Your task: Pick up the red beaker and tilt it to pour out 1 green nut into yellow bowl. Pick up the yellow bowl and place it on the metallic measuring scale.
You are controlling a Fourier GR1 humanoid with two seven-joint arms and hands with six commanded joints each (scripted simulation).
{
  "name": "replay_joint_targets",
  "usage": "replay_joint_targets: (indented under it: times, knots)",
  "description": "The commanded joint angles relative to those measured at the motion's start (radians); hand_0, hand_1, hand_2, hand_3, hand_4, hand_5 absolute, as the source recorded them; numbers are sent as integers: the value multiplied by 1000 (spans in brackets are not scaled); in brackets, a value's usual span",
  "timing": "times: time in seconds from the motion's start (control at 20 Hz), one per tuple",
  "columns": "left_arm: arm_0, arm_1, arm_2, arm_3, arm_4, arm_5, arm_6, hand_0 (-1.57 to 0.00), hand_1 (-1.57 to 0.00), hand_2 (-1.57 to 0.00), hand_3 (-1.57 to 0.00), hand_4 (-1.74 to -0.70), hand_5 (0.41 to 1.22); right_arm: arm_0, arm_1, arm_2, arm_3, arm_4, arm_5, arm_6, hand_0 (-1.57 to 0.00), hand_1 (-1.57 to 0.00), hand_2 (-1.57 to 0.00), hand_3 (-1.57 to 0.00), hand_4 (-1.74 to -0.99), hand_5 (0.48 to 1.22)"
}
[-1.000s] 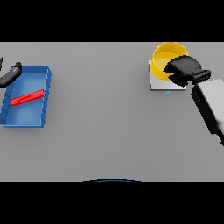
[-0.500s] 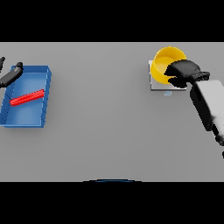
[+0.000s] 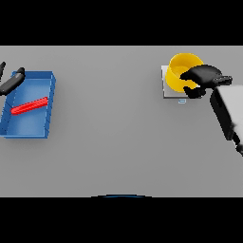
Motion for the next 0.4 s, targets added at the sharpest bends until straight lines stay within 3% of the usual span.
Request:
replay_joint_targets:
  times: [0.0,0.1,0.35]
  knots:
    - [-1,2,1,3,0,-6,-5,1,1,1,1,-723,705,-2,5,6,4,7,-13,-10,-188,-304,-446,-490,-1485,859]
    - [-6,-3,-4,1,-2,-1,8,1,1,1,1,-722,700,-11,-2,9,10,10,-4,-26,-120,-194,-311,-411,-1456,827]
    - [-14,-5,2,11,4,-10,8,1,1,1,1,-720,693,7,5,8,-9,2,29,20,-39,-63,-103,-272,-1410,759]
